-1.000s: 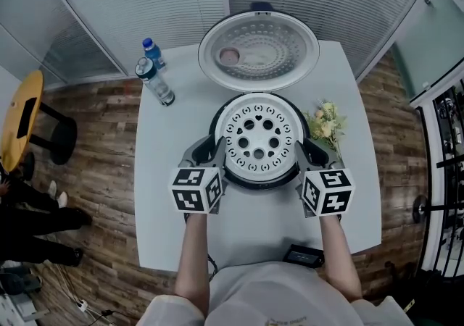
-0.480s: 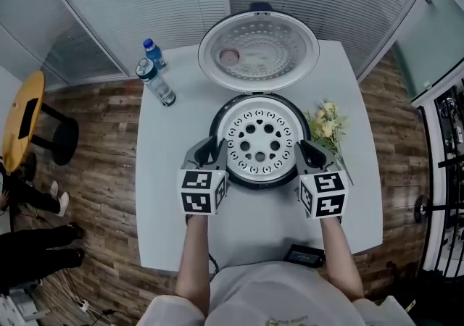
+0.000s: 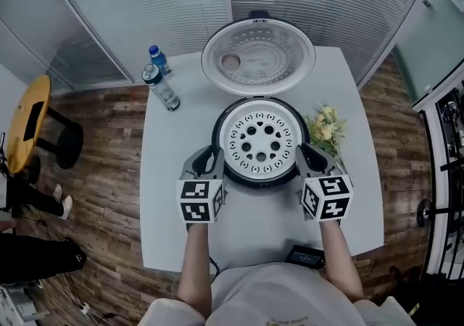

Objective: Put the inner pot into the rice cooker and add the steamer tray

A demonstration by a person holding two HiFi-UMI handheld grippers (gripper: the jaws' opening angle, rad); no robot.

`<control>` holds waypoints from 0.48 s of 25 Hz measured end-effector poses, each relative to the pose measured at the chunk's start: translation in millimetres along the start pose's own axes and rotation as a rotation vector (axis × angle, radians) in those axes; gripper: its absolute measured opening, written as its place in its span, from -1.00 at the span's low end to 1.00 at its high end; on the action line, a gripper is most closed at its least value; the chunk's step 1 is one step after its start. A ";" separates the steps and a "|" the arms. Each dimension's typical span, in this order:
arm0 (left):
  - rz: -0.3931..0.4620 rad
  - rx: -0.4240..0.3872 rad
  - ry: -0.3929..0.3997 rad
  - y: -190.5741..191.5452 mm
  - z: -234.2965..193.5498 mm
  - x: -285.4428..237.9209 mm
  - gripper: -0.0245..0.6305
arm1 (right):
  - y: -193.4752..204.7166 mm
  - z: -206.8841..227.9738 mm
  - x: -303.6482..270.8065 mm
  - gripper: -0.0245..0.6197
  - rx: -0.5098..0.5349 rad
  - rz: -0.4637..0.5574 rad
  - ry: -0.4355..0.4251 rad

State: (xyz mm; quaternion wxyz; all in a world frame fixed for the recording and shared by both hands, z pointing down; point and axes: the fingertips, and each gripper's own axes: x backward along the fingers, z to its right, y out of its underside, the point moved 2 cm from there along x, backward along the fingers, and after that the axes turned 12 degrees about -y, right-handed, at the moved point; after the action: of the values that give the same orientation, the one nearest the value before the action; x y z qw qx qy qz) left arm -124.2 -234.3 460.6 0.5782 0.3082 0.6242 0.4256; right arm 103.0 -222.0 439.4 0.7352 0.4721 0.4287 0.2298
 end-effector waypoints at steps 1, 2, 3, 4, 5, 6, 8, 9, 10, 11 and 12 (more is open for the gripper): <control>0.004 0.009 0.001 -0.1 0.0 3.4 -0.68 | -0.3 -1.5 2.0 -0.77 -0.013 0.011 -0.011; 0.008 0.020 0.003 -0.3 -0.4 6.4 -0.69 | -0.7 -3.4 3.6 -0.77 -0.026 0.021 -0.021; 0.012 0.031 0.004 -0.7 -0.9 9.1 -0.69 | -1.2 -5.4 5.1 -0.77 -0.038 0.031 -0.031; 0.015 0.039 0.005 -1.2 -1.0 11.7 -0.69 | -1.5 -7.3 6.7 -0.78 -0.047 0.040 -0.039; 0.018 0.045 0.007 -1.6 -0.2 14.4 -0.70 | -1.6 -9.1 8.8 -0.78 -0.055 0.048 -0.046; 0.022 0.048 0.008 -1.9 1.5 17.7 -0.70 | -1.3 -10.8 11.5 -0.79 -0.061 0.056 -0.053; 0.031 0.054 0.017 -2.4 7.4 26.2 -0.73 | 0.3 -14.5 18.5 -0.82 -0.071 0.068 -0.067; 0.038 0.058 0.024 -3.1 11.0 30.8 -0.75 | 1.2 -16.2 22.2 -0.83 -0.074 0.072 -0.073; 0.045 0.064 0.032 -4.3 14.6 35.3 -0.78 | 2.1 -17.5 25.8 -0.84 -0.075 0.075 -0.077; 0.054 0.073 0.039 -5.5 18.0 39.6 -0.80 | 3.2 -18.8 29.2 -0.85 -0.074 0.077 -0.080; 0.061 0.086 0.045 -6.3 20.8 43.7 -0.82 | 4.6 -20.1 32.2 -0.85 -0.071 0.077 -0.081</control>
State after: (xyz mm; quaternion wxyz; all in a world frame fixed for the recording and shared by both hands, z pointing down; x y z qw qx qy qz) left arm -109.2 -195.2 435.6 0.5369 0.3422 0.6450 0.4226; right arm 103.3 -186.0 426.5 0.7590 0.4707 0.3715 0.2537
